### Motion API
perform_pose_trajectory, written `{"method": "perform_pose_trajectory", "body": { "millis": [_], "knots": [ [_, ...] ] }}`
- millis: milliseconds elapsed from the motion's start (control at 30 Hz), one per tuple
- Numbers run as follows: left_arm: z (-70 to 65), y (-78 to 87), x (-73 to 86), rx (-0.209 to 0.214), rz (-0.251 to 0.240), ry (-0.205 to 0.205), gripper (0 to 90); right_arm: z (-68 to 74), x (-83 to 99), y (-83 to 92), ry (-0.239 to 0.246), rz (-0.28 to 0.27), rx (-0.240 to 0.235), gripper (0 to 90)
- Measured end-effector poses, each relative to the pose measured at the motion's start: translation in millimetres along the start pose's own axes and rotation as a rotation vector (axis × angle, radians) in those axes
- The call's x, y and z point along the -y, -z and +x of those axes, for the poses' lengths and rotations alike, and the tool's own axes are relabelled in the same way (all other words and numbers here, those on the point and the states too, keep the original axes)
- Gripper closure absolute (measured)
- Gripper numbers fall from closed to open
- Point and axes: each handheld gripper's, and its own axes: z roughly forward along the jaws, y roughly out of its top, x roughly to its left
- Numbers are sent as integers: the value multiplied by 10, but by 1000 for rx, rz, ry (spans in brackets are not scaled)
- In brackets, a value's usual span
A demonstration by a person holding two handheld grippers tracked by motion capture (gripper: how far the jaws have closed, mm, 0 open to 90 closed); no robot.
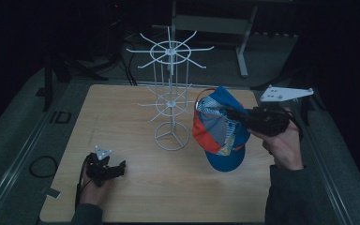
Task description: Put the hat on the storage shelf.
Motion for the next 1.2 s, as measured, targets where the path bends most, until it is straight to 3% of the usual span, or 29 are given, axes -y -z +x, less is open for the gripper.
{"method": "perform_pose_trajectory", "body": {
  "millis": [1200],
  "knots": [
    [0, 0, 0, 0, 0, 0, 147, -12, -180, 107, 31, -64, -63, 882]
  ]
}}
